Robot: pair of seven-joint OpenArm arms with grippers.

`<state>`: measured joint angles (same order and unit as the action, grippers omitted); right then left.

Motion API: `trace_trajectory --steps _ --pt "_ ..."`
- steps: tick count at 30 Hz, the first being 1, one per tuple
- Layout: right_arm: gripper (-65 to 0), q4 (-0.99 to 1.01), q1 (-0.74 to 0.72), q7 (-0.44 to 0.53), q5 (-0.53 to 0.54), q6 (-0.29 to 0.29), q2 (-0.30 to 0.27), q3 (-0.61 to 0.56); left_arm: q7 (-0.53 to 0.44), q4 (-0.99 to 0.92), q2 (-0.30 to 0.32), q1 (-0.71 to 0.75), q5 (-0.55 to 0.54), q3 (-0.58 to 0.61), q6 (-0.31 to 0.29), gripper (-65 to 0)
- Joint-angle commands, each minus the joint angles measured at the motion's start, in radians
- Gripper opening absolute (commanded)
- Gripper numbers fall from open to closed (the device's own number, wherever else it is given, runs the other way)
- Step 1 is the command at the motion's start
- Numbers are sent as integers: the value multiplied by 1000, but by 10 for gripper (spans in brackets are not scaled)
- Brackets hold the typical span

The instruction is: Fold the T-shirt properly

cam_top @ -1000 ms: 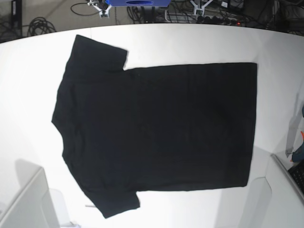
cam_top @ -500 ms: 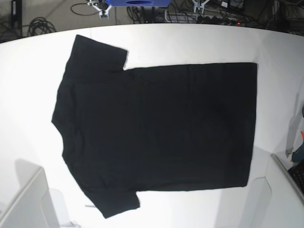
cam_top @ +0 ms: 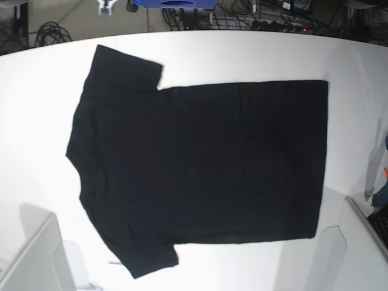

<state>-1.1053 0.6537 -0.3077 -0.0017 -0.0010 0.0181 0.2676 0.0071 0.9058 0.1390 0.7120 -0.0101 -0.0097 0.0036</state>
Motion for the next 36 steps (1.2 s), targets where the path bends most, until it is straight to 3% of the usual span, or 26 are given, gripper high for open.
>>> trace_trajectory --steps 1,7,10,15,19,22,26,28,30,34,36 --pt "-650 -58 51 -12 4 -1 18 23 -12 75 18 73 -23 0 2 -650" --pt "-650 -395 154 -20 4 0 92 132 -12 553 164 354 -287 -2 2 -650" --pt "-650 -568 183 -84 4 0 101 147 -12 763 242 467 -383 -37 2 -650" --pt "-650 -786 176 -170 4 0 101 147 -12 970 225 573 -394 -214 2 -650" --pt "-650 -901 122 -170 4 0 102 146 -5 1053 139 558 -393 -335 2 -650" --pt "-650 -909 56 -172 19 2 102 140 -12 1060 133 513 -393 -372 2 -650" --pt "-639 -907 -4 -207 190 3 92 146 -12 1057 130 475 -396 -390 2 -650" --pt "-516 -905 -19 -209 303 3 66 147 -12 1056 127 459 -399 -395 2 -650" --pt "-443 -901 -25 -209 428 5 39 146 -12 1056 115 444 -399 -396 2 -650" --pt "-431 -882 -31 -209 731 95 -57 147 -3 1054 118 412 -400 -398 2 -650" --pt "-429 -873 -31 -209 856 109 -109 147 -3 1054 115 406 -400 -398 2 -650"
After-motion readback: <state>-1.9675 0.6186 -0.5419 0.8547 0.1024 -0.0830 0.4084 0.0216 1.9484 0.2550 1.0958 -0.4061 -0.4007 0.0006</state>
